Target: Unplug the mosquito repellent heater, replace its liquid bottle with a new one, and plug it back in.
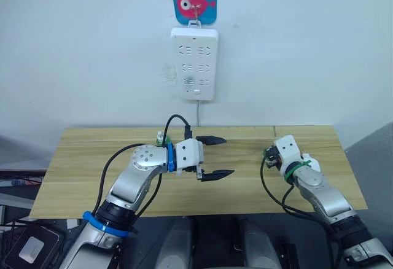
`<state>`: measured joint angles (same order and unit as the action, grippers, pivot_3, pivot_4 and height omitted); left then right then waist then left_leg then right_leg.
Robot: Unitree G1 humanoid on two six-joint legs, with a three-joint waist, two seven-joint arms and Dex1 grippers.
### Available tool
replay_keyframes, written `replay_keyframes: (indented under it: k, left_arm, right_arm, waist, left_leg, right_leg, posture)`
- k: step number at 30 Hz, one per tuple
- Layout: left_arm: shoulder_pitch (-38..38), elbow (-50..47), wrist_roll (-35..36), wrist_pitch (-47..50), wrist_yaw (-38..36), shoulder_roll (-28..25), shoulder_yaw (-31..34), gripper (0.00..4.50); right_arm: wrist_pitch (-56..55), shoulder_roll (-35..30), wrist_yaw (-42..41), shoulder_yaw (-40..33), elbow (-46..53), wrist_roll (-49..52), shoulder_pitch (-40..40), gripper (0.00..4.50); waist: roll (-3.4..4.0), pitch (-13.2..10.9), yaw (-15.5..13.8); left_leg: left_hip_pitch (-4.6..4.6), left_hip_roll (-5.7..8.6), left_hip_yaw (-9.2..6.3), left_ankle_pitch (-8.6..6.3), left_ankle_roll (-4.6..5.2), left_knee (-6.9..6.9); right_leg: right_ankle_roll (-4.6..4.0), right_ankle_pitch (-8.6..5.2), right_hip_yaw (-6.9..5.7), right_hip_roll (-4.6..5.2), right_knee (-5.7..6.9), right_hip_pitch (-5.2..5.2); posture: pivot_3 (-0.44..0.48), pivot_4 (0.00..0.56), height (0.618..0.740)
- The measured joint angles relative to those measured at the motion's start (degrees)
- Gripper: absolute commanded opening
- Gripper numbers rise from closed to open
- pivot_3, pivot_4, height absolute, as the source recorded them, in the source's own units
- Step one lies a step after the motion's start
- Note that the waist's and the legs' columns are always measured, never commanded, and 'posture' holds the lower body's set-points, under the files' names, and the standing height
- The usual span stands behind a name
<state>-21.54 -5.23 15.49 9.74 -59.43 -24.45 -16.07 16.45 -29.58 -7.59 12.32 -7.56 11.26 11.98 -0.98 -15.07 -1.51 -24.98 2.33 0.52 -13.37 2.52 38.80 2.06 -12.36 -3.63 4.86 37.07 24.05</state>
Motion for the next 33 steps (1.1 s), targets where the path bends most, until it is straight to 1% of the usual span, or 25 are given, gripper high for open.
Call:
replay_keyframes:
  k: [5, 10, 13, 17, 18, 19, 20, 21, 25, 28, 32, 33]
  left_arm:
    - [0.0, 0.5, 0.0, 0.1, -0.1, 0.2, 0.0, 4.5]
    - [-0.1, 0.5, 0.0, 0.2, -0.3, 0.3, 0.0, 4.5]
    - [-0.2, 0.5, 0.0, 0.2, -0.3, 0.3, 0.0, 4.5]
    - [-0.1, 0.5, 0.0, 0.2, -0.1, 0.1, 0.0, 4.5]
    - [0.0, 0.5, 0.0, 0.2, 0.2, 0.1, 0.0, 4.5]
    - [0.3, 0.4, 0.0, 0.2, 0.4, 0.1, 0.1, 4.5]
    - [0.7, 0.4, 0.0, 0.3, 0.8, 0.1, 0.2, 4.5]
    - [1.4, 0.2, 0.0, 0.5, 1.5, 0.2, 0.4, 4.5]
    - [6.6, -1.1, 0.0, 1.3, 6.8, 0.7, 3.4, 4.5]
    - [13.0, -3.6, -0.7, 0.5, 11.9, 1.7, 6.0, 4.5]
    - [21.9, -5.3, -3.4, -2.1, 19.8, 3.8, 8.8, 4.5]
    - [24.1, -5.4, -4.3, -3.0, 22.0, 4.7, 9.6, 4.5]
  right_arm:
    - [-3.1, 3.1, -1.1, -2.2, -2.7, -3.3, 0.2, 0.82]
    - [-6.8, 6.1, -1.8, -3.2, -8.4, -5.9, 3.5, 0.82]
    - [-8.8, 7.1, -2.3, -4.1, -11.5, -7.3, 5.0, 1.83]
    - [-9.9, 7.5, -3.0, -4.5, -13.5, -8.3, 4.6, 3.2]
    - [-9.9, 7.5, -3.5, -4.7, -13.3, -8.5, 4.1, 3.6]
    - [-9.9, 7.4, -3.7, -5.0, -12.5, -8.5, 3.5, 3.88]
    - [-9.9, 7.3, -3.9, -5.4, -11.3, -8.5, 2.7, 4.33]
    - [-9.7, 7.0, -4.2, -5.7, -9.3, -8.6, 1.7, 4.49]
    - [-6.8, 4.8, -6.1, -6.8, 2.9, -9.0, -2.5, 4.49]
    - [-2.6, 4.2, -8.9, -6.6, 12.3, -8.4, -3.7, 4.49]
    - [1.9, 3.9, -14.0, -5.6, 20.1, -6.4, -3.7, 4.49]
    - [2.6, 3.7, -15.4, -4.7, 21.1, -6.0, -3.8, 4.49]
  waist:
    - [0.0, 0.0, 0.0]
    - [0.01, 0.0, 0.1]
    - [0.01, 0.0, 0.0]
    - [0.01, 0.0, 0.1]
    - [0.02, 0.0, 0.1]
    - [0.03, 0.0, 0.1]
    - [0.04, 0.1, 0.1]
    - [0.06, 0.1, 0.0]
    - [0.11, 0.1, 0.1]
    - [0.18, 0.2, 0.1]
    - [0.17, 0.6, 0.0]
    - [0.16, 0.8, -0.1]
  left_leg:
    - [0.05, -0.01, 0.0, 0.03, -0.04, 0.0]
    - [0.1, -0.01, 0.0, 0.05, -0.07, 0.0]
    - [0.1, 0.0, -0.01, 0.1, -0.16, 0.0]
    - [0.09, 0.01, 0.01, 0.14, -0.24, -0.01]
    - [0.1, 0.01, 0.01, 0.16, -0.26, -0.01]
    - [0.1, 0.0, 0.0, 0.16, -0.27, -0.02]
    - [0.1, 0.0, 0.0, 0.16, -0.27, -0.02]
    - [0.09, 0.0, 0.0, 0.16, -0.26, -0.02]
    - [0.1, -0.01, -0.01, 0.05, -0.09, -0.02]
    - [0.11, -0.04, -0.04, 0.03, -0.08, -0.04]
    - [0.1, -0.03, -0.08, 0.02, -0.07, -0.04]
    - [0.1, -0.03, -0.1, 0.01, -0.06, -0.05]
  right_leg:
    - [0.0, 0.0, 0.01, -0.01, 0.03, -0.02]
    - [-0.01, 0.0, 0.02, -0.03, 0.06, -0.04]
    - [-0.01, 0.0, 0.01, -0.03, 0.06, -0.06]
    - [-0.01, 0.0, 0.03, -0.03, 0.07, -0.04]
    - [-0.01, 0.0, 0.04, -0.03, 0.07, -0.04]
    - [-0.01, 0.0, 0.04, -0.03, 0.08, -0.03]
    - [-0.01, 0.0, 0.04, -0.03, 0.09, -0.04]
    - [-0.01, 0.0, 0.05, -0.02, 0.09, -0.02]
    - [-0.01, 0.0, 0.07, 0.0, 0.1, -0.01]
    - [-0.02, 0.0, 0.06, -0.01, 0.1, 0.01]
    - [-0.02, 0.0, 0.02, 0.01, 0.03, -0.01]
    - [-0.02, -0.01, 0.0, 0.02, 0.0, -0.03]
  posture:
    - [0.07, 0.205, 0.74]
    - [0.073, 0.205, 0.74]
    - [0.076, 0.204, 0.74]
    - [0.081, 0.201, 0.74]
    - [0.083, 0.198, 0.74]
    - [0.082, 0.197, 0.74]
    - [0.082, 0.197, 0.74]
    - [0.081, 0.195, 0.74]
    - [0.074, 0.189, 0.74]
    - [0.083, 0.184, 0.74]
    - [0.083, 0.184, 0.74]
    - [0.105, 0.181, 0.74]
